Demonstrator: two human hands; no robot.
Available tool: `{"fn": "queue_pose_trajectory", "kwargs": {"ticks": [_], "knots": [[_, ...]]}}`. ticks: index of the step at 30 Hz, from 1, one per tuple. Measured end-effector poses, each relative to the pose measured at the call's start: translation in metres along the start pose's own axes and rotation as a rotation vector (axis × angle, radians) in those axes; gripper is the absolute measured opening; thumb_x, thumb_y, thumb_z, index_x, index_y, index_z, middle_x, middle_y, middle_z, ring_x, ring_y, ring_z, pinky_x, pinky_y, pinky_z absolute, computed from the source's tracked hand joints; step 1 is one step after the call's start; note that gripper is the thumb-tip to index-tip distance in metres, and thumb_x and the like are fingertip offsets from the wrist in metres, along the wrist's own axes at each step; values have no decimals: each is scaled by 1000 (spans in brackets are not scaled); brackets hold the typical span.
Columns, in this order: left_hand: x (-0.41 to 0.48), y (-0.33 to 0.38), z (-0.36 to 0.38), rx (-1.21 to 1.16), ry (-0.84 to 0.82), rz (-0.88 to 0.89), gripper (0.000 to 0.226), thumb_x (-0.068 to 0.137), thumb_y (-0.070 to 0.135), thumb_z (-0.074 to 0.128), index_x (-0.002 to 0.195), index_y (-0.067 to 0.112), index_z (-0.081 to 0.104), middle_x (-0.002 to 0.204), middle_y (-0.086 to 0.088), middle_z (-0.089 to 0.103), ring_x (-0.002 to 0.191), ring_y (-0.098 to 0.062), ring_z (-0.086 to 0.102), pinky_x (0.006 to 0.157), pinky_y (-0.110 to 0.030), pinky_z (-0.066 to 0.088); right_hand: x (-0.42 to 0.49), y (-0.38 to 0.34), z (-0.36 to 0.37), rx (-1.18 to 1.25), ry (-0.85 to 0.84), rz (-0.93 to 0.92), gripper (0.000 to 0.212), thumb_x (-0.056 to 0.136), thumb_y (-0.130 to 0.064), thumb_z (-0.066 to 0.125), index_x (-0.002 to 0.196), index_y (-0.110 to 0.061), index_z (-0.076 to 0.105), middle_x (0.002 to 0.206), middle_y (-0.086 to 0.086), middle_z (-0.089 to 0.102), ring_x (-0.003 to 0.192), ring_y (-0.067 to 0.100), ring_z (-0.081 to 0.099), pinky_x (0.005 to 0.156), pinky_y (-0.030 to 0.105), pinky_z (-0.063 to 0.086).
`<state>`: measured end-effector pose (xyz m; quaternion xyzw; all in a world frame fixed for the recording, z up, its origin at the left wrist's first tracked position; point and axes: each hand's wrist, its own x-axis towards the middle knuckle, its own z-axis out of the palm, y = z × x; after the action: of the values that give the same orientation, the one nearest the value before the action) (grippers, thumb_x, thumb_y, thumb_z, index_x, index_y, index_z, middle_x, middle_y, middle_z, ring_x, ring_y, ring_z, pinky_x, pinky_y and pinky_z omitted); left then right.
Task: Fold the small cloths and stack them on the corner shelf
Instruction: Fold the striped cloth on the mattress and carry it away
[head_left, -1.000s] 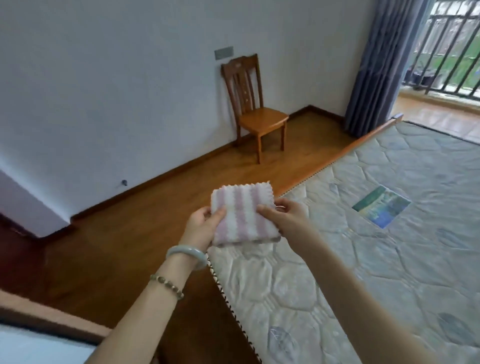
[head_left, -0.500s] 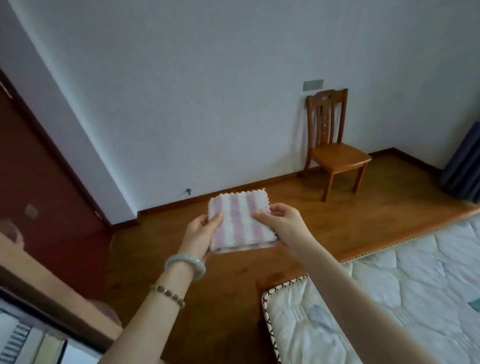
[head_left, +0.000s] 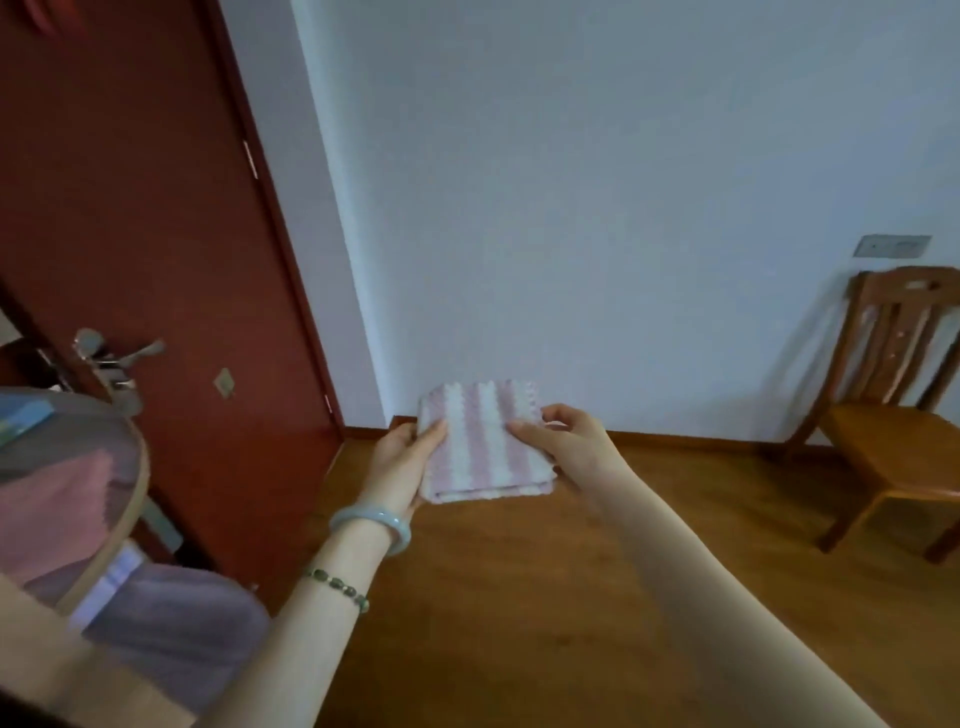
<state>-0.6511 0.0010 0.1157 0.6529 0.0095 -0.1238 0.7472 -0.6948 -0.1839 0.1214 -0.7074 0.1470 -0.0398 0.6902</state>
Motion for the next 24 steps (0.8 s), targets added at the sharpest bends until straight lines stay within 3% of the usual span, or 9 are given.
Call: {"fn": "queue_pose_trajectory", "kwargs": {"ticks": [2,5,7,9,13,15,20,24], "knots": [[20,3,-10,3,33,8,27,90,24,62,105,2,65,102,-14,71,95,-26,69,79,-34,55,31,-2,10,2,-44,0,27,76,-29,79,91,-11,64,96,15,71,78,23,66,68,33,53],[52,7,-27,43,80,21,31,87,32,65,103,4,67,103,-15,71,96,-28,68,80,-40,57,76,-5,29,-49,-101,1,32,77,-34,78,96,-13,64,94,10,71,79,22,66,64,29,51],[73,13,-36,29,93,27,29,91,28,61,106,3,64,101,-13,70,89,-21,69,65,-27,55,105,-7,43,-52,-141,0,30,77,-33,78,94,-12,64,93,9,71,78,23,67,64,32,53],[94,19,-45,-5,113,31,28,93,25,58,109,2,63,102,-11,71,89,-19,69,61,-21,55,134,-12,58,-56,-176,-7,32,77,-32,78,94,-9,65,93,11,72,78,24,68,71,36,57],[146,36,-61,-65,136,73,26,93,20,57,111,3,64,101,-10,72,88,-16,71,62,-21,56,195,-31,84,-70,-241,-42,27,78,-30,77,91,-11,63,84,7,69,61,14,64,49,19,46],[174,49,-67,-86,135,97,26,94,18,56,112,1,63,98,-9,72,83,-15,71,59,-20,54,229,-45,94,-74,-270,-52,24,76,-30,79,85,-15,63,82,8,68,62,19,62,52,23,45],[236,83,-79,-98,148,187,27,95,17,53,116,2,62,108,-11,71,96,-19,69,66,-22,56,297,-80,119,3,-338,-91,19,76,-20,79,81,-12,62,85,14,68,71,26,64,60,32,49],[261,92,-102,-72,259,203,24,94,20,54,112,7,63,106,-9,71,96,-21,69,65,-26,57,334,-88,153,7,-428,-60,27,72,-23,82,85,-10,63,95,25,68,77,30,64,69,38,51]]}}
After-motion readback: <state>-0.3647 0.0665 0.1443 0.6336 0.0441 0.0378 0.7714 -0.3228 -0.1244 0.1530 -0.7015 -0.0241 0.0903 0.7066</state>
